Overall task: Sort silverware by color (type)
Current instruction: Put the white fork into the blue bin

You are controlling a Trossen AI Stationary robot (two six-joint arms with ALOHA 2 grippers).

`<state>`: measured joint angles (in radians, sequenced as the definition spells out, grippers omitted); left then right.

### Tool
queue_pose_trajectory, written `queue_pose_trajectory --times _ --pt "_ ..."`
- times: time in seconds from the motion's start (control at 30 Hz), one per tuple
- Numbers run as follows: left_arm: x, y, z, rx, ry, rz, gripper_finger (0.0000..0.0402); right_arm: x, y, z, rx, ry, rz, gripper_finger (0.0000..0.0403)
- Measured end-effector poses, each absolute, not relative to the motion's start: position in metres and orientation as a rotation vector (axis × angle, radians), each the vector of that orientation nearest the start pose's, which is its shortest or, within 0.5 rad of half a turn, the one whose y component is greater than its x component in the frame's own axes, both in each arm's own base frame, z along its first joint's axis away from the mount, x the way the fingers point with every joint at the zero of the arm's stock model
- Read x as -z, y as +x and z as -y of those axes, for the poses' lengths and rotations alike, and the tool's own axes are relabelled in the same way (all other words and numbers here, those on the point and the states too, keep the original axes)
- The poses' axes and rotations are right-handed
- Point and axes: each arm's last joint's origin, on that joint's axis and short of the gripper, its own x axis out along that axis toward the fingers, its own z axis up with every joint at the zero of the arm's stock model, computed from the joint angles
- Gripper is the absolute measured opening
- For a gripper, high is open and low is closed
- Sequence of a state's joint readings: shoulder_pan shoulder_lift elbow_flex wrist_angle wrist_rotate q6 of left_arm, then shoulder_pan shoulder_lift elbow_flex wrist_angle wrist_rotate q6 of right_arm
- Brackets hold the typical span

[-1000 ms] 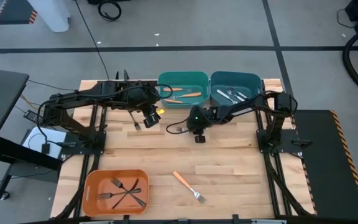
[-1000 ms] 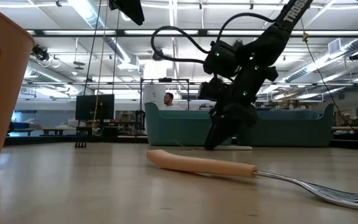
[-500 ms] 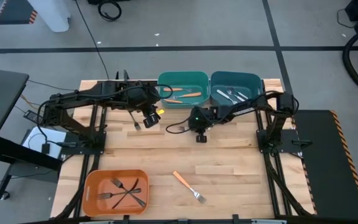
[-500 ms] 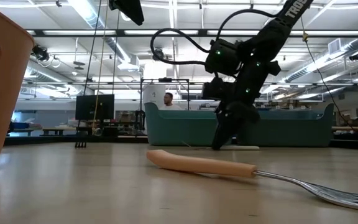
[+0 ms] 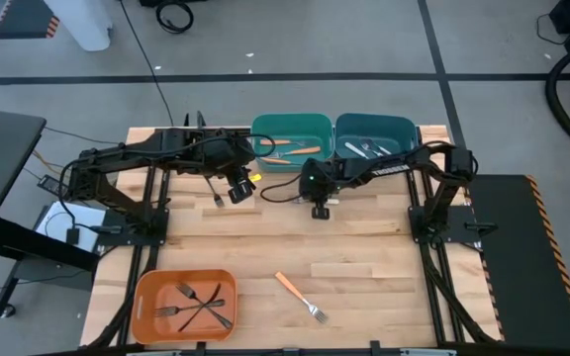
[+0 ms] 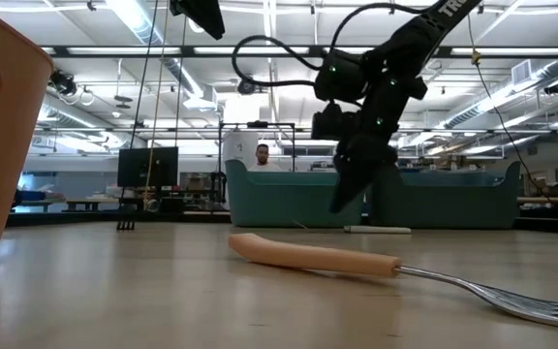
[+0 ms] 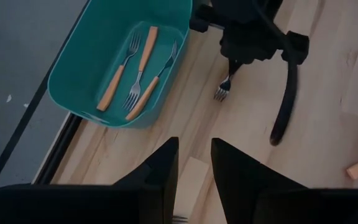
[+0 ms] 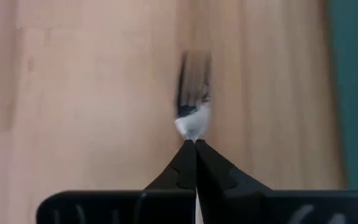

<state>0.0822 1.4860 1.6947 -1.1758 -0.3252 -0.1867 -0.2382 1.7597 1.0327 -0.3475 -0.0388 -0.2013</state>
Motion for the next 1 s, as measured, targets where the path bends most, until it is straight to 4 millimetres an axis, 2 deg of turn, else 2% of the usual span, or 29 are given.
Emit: queue_pose_trajectory --times 0.1,0.23,0.5,0.6,0.77,1.0 --pt "-0.398 0.277 -0.032 -0.463 -0.052 -0.924 0.0105 -0.157 0.33 0.077 -0.001 0.016 -1.07 0.0005" --pt "-0.398 0.278 -0.032 -0.463 -0.053 -0.921 0.0105 -0.16 0.335 0.075 -0.007 0.023 -1.007 0.001" --pt "-0.398 0.278 -0.032 -0.463 -0.053 -0.92 0.0105 -0.164 0.341 0.074 0.017 0.001 -0.944 0.0057" --pt "-0.398 0.278 -0.032 -0.463 -0.053 -0.92 0.0105 -0.161 0.337 0.078 0.058 0.058 -0.971 0.0069" --pt "-0.398 0.278 -0.032 -0.463 -0.053 -0.921 0.0105 -0.143 0.32 0.084 0.137 0.162 -1.04 0.0071" --pt "-0.398 0.278 -0.032 -0.454 -0.035 -0.925 0.0105 -0.129 0.304 0.081 0.148 0.233 -1.14 0.0068"
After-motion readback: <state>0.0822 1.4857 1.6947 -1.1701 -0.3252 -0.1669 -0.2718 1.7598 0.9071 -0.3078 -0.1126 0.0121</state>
